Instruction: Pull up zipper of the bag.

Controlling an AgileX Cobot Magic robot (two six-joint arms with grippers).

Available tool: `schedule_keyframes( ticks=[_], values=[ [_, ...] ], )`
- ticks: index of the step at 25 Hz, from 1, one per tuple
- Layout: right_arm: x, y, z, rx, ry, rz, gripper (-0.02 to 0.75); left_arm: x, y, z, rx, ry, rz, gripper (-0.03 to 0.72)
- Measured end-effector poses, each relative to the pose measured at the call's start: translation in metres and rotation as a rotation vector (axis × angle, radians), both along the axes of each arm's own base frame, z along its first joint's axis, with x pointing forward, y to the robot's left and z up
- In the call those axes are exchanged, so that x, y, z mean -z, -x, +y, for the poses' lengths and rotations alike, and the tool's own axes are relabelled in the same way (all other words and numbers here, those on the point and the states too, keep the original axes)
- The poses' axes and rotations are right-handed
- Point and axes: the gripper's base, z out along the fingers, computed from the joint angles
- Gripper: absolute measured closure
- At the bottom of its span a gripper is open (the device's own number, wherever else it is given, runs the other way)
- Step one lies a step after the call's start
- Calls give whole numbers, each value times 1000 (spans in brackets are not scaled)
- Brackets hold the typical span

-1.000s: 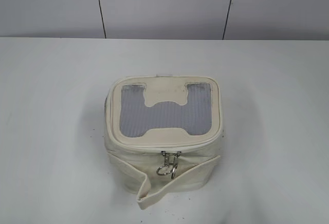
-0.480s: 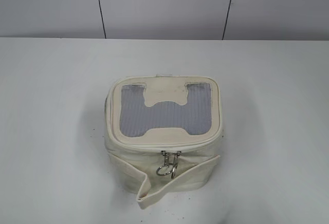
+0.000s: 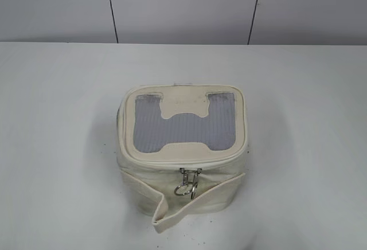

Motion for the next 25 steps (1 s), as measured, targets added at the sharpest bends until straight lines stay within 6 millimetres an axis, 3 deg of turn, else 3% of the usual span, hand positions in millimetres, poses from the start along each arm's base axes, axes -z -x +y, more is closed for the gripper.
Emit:
schedule_keyframes(
  ticks=[25],
  values=[
    [0, -1, 0, 42, -1, -1, 190, 0, 0, 0, 0, 0, 0, 450]
  ],
)
